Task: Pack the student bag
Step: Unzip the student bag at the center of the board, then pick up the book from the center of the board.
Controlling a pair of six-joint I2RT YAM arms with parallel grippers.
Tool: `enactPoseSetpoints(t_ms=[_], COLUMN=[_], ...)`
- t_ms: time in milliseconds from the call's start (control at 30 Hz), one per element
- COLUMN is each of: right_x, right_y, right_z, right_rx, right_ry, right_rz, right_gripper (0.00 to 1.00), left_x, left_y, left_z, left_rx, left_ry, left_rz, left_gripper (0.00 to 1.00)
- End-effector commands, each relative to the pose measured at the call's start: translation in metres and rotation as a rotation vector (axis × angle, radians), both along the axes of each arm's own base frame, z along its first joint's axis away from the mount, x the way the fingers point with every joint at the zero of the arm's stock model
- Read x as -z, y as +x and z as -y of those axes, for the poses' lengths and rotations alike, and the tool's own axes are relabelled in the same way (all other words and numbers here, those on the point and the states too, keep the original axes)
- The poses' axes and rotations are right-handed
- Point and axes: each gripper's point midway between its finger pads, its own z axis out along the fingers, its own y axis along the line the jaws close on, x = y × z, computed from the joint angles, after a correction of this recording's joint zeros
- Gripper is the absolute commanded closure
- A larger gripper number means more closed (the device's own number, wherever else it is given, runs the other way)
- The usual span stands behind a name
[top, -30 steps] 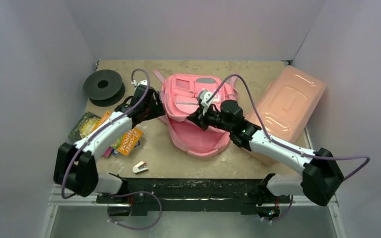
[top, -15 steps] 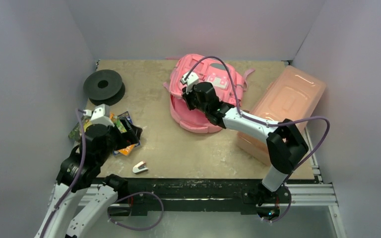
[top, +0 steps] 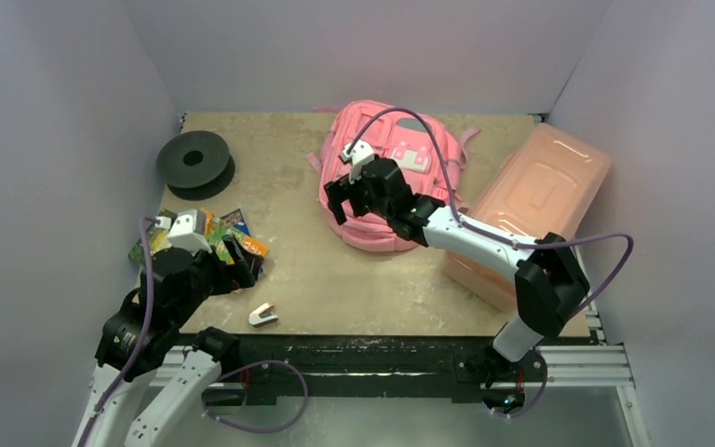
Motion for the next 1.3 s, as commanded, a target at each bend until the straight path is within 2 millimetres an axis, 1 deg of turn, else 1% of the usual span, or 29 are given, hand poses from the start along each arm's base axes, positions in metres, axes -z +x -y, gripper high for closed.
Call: enactPoseSetpoints(t_ms=[0,67,100,133,200,267,333,400,467,533,633,667,767,900,1033,1233,1267], right_x=[-0.059,-0.053,-0.048,-0.039,-0.023,-0.007,0.017,0.037,0.054,0.073,0.088,0.092,0.095,0.094,0.101,0.096,0.097], right_y=[-0.058,-0.092,-0.104,-0.112,-0.119,-0.116,-0.118,-0.115,-0.113,-0.115,-0.122,-0.122,-0.117,-0.102,-0.085,-0.074,-0.073], right_z=[-0.081,-0.122,-0.138,-0.149,-0.166,-0.181,-0.191,-0.196,-0.199,-0.203,-0.209,-0.212,-0.219,-0.230,-0.240,-0.245,-0.244], right_rx=[-0.239,-0.440,-0.523,-0.573,-0.645,-0.679,-0.704,-0.692,-0.672,-0.663,-0.651,-0.643,-0.616,-0.547,-0.481,-0.462,-0.460], right_ry=[0.338,0.471,0.518,0.549,0.590,0.595,0.566,0.559,0.551,0.562,0.589,0.597,0.647,0.689,0.693,0.706,0.698], right_rz=[-0.181,-0.352,-0.434,-0.505,-0.608,-0.678,-0.774,-0.812,-0.841,-0.899,-0.951,-0.958,-0.970,-0.975,-0.963,-0.937,-0.935], right_gripper=[0.01,0.01,0.01,0.01,0.01,0.01,0.03,0.03,0.03,0.05,0.08,0.09,0.11,0.19,0.27,0.35,0.39], left_x=[-0.026,-0.036,-0.041,-0.046,-0.052,-0.054,-0.052,-0.047,-0.042,-0.039,-0.042,-0.044,-0.047,-0.049,-0.042,-0.035,-0.033], left_y=[-0.004,-0.011,-0.014,-0.019,-0.027,-0.037,-0.045,-0.051,-0.053,-0.053,-0.053,-0.052,-0.051,-0.053,-0.057,-0.066,-0.067], left_z=[0.001,0.003,0.004,0.003,0.002,0.001,0.003,0.008,0.009,0.010,0.013,0.014,0.016,0.017,0.013,0.009,0.008], left_rx=[0.061,0.084,0.099,0.106,0.113,0.121,0.131,0.155,0.157,0.154,0.170,0.180,0.193,0.196,0.183,0.164,0.162], left_ry=[0.002,-0.024,-0.036,-0.047,-0.069,-0.097,-0.128,-0.158,-0.174,-0.183,-0.185,-0.183,-0.180,-0.192,-0.191,-0.210,-0.211], left_rz=[0.138,0.199,0.230,0.257,0.292,0.298,0.292,0.271,0.261,0.257,0.259,0.259,0.264,0.268,0.260,0.240,0.238], left_gripper=[0.11,0.11,0.11,0.11,0.11,0.10,0.10,0.10,0.10,0.10,0.10,0.10,0.10,0.10,0.10,0.10,0.10])
